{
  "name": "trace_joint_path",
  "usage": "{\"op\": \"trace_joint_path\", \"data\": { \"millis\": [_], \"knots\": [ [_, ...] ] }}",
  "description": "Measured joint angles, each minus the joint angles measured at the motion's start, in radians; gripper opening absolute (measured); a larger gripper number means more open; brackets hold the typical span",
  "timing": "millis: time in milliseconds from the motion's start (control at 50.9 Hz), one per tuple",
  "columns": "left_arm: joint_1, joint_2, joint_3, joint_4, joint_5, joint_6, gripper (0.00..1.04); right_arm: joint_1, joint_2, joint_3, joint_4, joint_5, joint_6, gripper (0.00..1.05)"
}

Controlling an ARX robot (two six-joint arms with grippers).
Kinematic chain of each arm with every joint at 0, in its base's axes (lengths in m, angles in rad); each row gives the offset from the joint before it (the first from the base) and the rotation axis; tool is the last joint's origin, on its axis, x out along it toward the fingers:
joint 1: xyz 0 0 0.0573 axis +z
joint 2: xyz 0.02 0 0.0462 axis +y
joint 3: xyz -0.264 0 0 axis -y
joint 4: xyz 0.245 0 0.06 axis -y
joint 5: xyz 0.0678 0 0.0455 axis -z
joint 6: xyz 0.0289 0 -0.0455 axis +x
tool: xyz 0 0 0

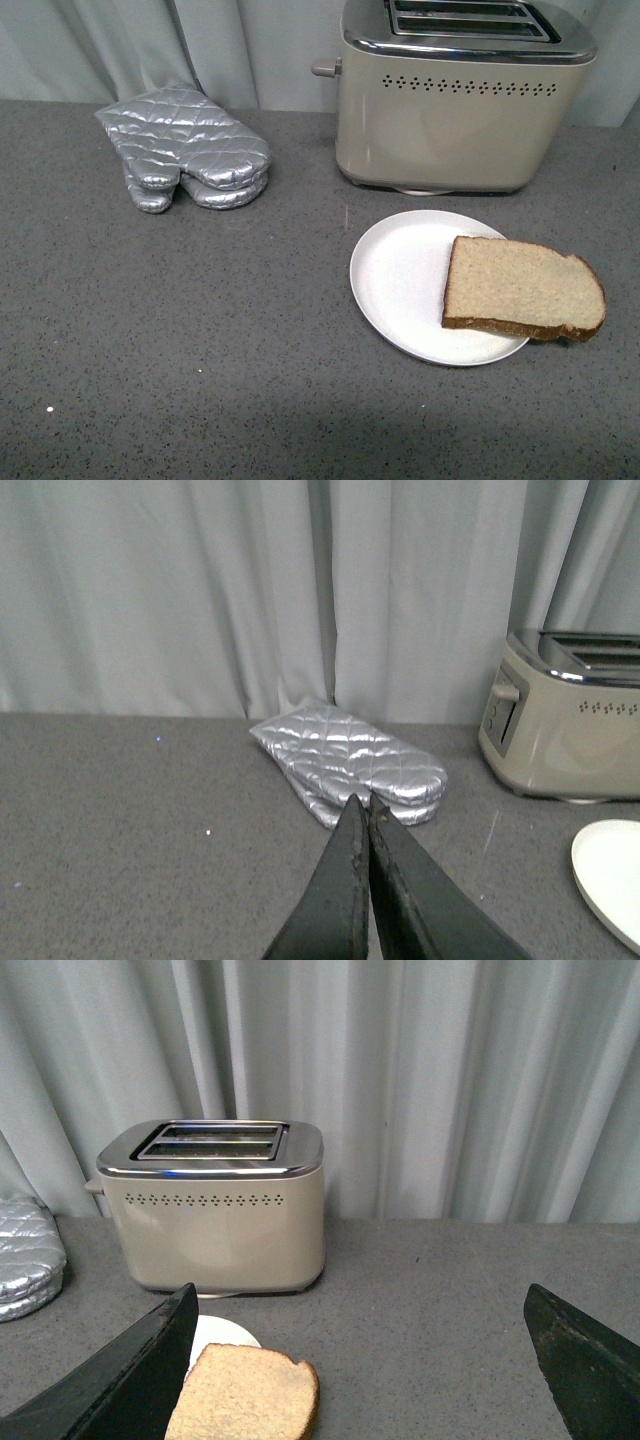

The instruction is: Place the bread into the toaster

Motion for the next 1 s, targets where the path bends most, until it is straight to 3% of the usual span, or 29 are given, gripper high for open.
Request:
{"op": "trace_joint_path", "data": {
  "millis": [177, 295, 433, 531, 649, 826, 1003],
  "knots": [
    [0.0, -0.002, 0.0, -0.003, 0.0, 0.0, 0.07, 0.0, 0.0, 0.0, 0.0, 0.0, 0.0, 0.95],
    [0.0, -0.002, 0.0, -0.002, 0.0, 0.0, 0.26, 0.0, 0.0, 0.0, 0.0, 0.0, 0.0, 0.95],
    [0.0, -0.002, 0.0, -0.003, 0.0, 0.0, 0.59, 0.0, 0.0, 0.0, 0.0, 0.0, 0.0, 0.95],
    [0.0, -0.002, 0.0, -0.003, 0.0, 0.0, 0.77, -0.002, 0.074, 0.027, -0.069, 0.024, -0.147, 0.95],
    [0.0, -0.002, 0.0, -0.003, 0.0, 0.0, 0.98, -0.06, 0.3, 0.065, 0.031, -0.048, -0.201, 0.95],
    [0.0, -0.003, 0.0, -0.003, 0.0, 0.002, 0.98, -0.137, 0.775, 0.177, 0.232, -0.125, -0.164, 0.95],
    [0.0, -0.003, 0.0, -0.003, 0.0, 0.002, 0.98, -0.183, 1.225, 0.348, 0.227, -0.234, -0.076, 0.95]
  ]
}}
